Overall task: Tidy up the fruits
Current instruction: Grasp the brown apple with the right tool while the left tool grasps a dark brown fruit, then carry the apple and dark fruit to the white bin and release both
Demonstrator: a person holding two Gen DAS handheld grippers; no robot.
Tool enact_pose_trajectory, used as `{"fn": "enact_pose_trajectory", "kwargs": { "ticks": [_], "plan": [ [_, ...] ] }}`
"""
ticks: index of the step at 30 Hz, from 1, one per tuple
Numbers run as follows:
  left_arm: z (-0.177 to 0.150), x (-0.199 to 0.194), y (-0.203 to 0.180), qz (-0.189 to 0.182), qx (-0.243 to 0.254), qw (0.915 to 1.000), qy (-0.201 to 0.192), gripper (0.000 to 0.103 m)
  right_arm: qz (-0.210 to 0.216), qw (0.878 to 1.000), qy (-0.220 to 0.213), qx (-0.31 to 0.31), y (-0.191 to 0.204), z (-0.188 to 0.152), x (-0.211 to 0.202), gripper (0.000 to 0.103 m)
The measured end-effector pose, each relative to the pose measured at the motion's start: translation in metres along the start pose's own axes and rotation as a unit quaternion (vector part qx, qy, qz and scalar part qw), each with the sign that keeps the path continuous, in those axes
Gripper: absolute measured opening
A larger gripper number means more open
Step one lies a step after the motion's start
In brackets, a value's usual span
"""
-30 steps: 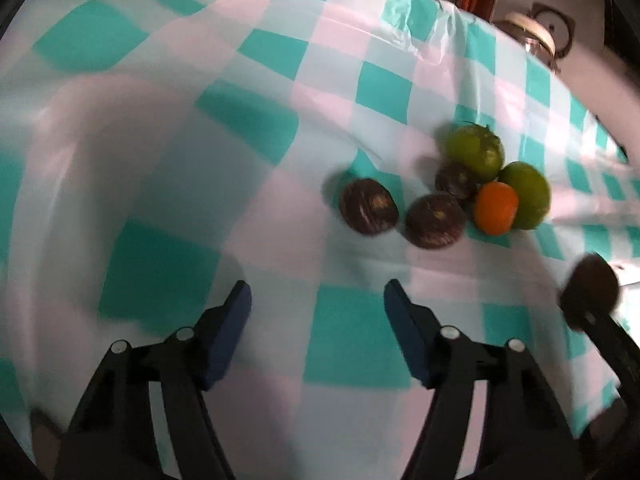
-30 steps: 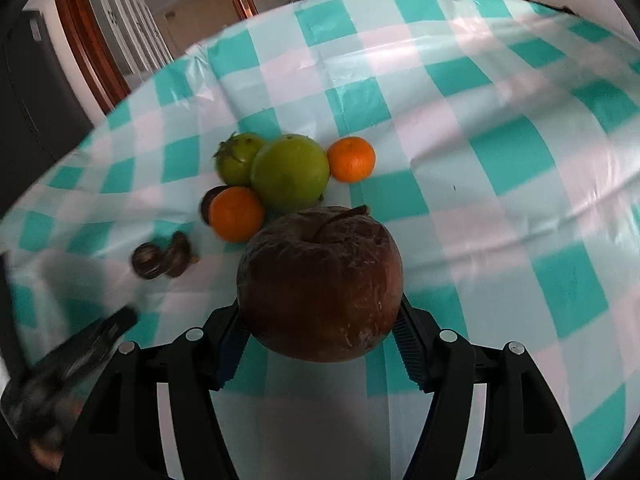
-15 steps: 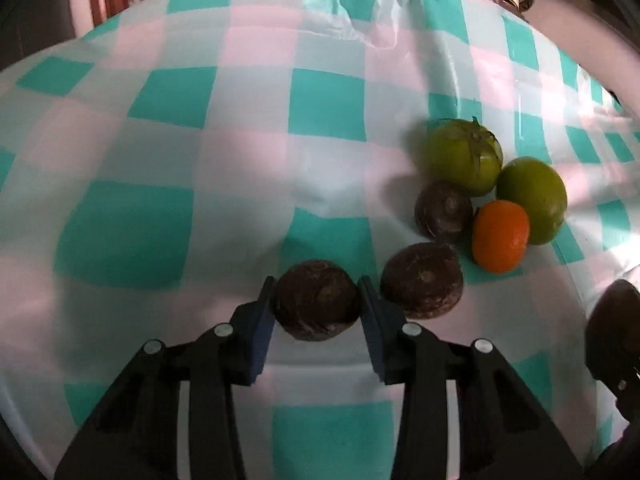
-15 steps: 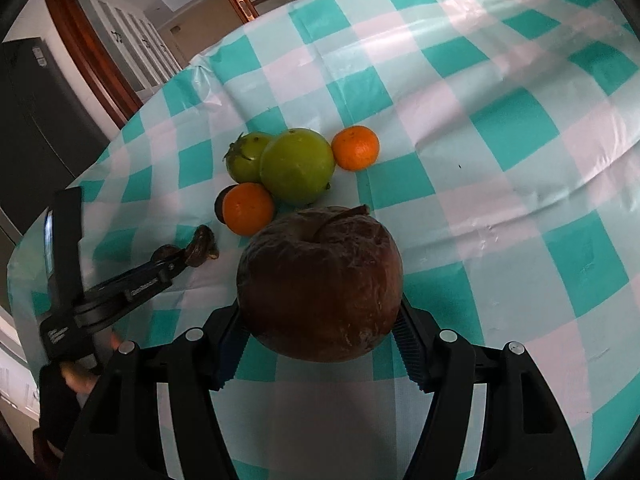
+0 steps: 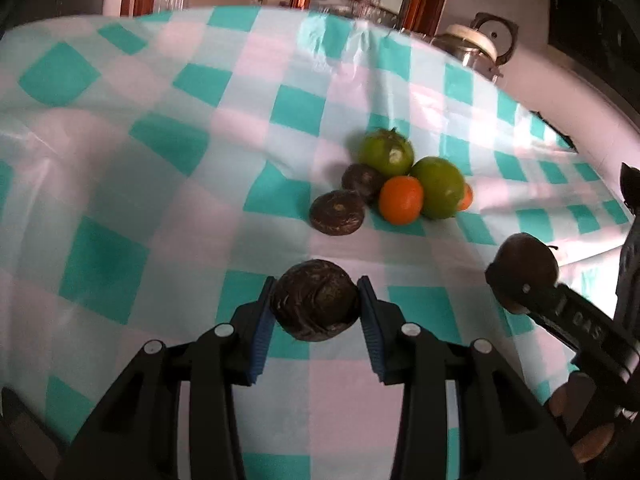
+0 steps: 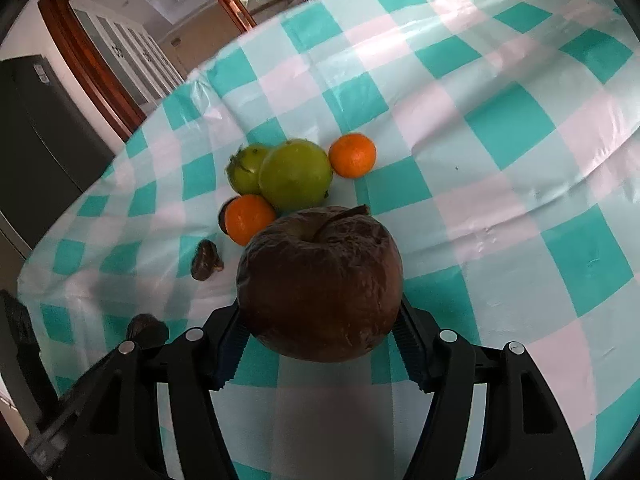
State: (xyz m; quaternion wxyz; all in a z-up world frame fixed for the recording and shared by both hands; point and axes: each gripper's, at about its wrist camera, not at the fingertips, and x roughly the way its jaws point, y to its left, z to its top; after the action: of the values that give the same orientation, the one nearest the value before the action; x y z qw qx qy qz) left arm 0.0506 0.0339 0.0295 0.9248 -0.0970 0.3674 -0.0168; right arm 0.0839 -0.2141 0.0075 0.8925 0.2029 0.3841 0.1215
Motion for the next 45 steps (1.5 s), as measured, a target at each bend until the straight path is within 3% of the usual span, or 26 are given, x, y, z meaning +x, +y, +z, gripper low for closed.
{"fn": "enact_pose_trajectory", "kwargs": {
  "ticks": [4,6,8,12,19,27,31,38,41,45],
  "plan": [
    [-0.02,-0.032,-0.005,-0.016,-0.004,0.9998,-0.014,0.04,-0.011,1.0,-0.015,0.01,-0.001,-0.013,-0.033,0.064],
    [-0.035,-0.051,-0.014,-0.02,0.018,0.9994,-0.022,0.04,-0.007,1.0,-0.025,0.015,-0.004,-0.029,-0.06,0.064],
    [-0.056,-0.068,-0.024,-0.037,0.041,0.9984,-0.014,0.04,-0.005,0.999,-0.036,0.006,-0.006,-0.051,-0.099,0.064],
    [-0.091,-0.089,-0.05,-0.083,0.075,0.9937,0.01,0.04,-0.039,0.998,-0.052,-0.025,-0.017,-0.091,-0.172,0.064],
    [-0.139,-0.126,-0.127,-0.174,0.17,0.9694,0.033,0.04,-0.115,0.99,-0.079,-0.023,-0.073,-0.157,-0.28,0.064],
    [-0.193,-0.161,-0.221,-0.256,0.3,0.9174,0.057,0.04,-0.193,0.975,-0.102,0.032,-0.153,-0.214,-0.364,0.064],
    [-0.23,-0.169,-0.27,-0.282,0.371,0.8808,0.082,0.04,-0.225,0.968,-0.081,0.073,-0.2,-0.24,-0.378,0.064],
    [-0.316,-0.159,-0.351,-0.311,0.493,0.7982,0.151,0.04,-0.273,0.952,0.014,0.137,-0.284,-0.271,-0.342,0.064],
    [-0.354,-0.135,-0.375,-0.297,0.53,0.7729,0.182,0.04,-0.275,0.945,0.056,0.168,-0.316,-0.284,-0.316,0.064],
    [-0.395,-0.099,-0.392,-0.266,0.563,0.7518,0.218,0.04,-0.29,0.931,0.098,0.197,-0.349,-0.296,-0.291,0.064]
  ]
}}
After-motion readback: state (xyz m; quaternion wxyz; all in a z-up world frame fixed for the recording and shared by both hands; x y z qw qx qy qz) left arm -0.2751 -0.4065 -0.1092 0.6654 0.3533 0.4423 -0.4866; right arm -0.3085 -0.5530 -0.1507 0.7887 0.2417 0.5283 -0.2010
